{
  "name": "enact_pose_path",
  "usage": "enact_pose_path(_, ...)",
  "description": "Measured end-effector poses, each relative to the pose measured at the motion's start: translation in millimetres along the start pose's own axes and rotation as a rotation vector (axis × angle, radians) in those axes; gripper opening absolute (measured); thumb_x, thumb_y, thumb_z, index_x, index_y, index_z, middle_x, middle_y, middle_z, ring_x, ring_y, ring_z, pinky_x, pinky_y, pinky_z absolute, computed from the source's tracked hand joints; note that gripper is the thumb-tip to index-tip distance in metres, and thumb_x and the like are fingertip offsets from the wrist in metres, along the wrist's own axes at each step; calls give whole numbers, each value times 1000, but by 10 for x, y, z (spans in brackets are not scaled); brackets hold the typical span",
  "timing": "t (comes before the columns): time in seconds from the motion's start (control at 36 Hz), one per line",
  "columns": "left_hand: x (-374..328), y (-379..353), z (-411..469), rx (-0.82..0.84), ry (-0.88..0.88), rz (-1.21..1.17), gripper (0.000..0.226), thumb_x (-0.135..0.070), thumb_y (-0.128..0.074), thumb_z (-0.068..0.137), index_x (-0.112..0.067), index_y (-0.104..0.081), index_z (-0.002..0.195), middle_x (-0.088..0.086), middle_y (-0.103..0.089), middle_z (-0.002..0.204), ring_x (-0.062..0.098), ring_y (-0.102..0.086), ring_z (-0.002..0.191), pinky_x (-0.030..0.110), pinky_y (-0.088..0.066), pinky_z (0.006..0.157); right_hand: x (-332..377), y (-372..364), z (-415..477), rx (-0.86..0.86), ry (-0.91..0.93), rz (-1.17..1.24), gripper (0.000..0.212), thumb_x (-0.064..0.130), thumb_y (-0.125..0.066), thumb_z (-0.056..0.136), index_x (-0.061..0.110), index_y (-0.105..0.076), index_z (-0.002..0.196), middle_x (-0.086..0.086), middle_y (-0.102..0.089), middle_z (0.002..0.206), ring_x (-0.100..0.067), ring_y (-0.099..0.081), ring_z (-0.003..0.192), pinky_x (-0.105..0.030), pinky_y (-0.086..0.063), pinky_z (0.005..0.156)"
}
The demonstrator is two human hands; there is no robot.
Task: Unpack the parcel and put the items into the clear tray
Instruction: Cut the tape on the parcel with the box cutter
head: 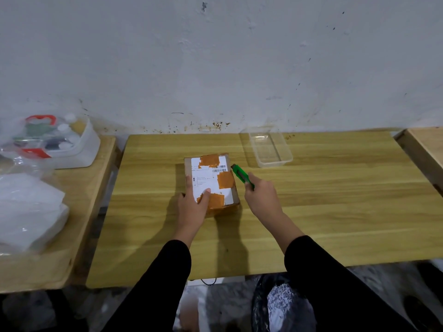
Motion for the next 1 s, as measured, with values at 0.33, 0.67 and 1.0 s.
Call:
enact_pose_path(0.33, 1, -2, 3, 2, -5, -4, 70, -56, -40, 91, -41, 0, 146, 21, -29, 146, 37, -33, 132, 52, -38, 103, -96, -78, -48, 60, -40, 165, 43, 18, -48, 92, 18, -47, 135, -16, -66, 86, -29, -63, 69, -45, -58, 63)
enact_pose_path(0.67, 26, -13, 22, 9, 10, 20, 70, -57, -39, 91, -43, 2, 146, 22, -29, 146, 39, -29, 134, 52, -36, 104, -117, -137, 6, 66, -56, 238, 43, 15, -40, 95, 20, -42, 138, -9, -58, 75, -15, -44, 51, -27, -36, 47)
enact_pose_path(1.0, 31, -20, 26, 13, -1, 8, 69, -59, -38, 90, -45, 3, 144, 21, -32, 144, 37, -34, 131, 52, -39, 102, -132, -106, 7, 67, -67, 313, 42, 14, -42, 95, 17, -42, 137, 1, -50, 63, -12, -39, 47, -25, -32, 45)
Point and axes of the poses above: each hand's wrist, its own z-axis towards the middle knuckle, its own y-axis out of the back of the hand, x = y × z, the point moved 8 cm from there along z, towards the middle knuckle
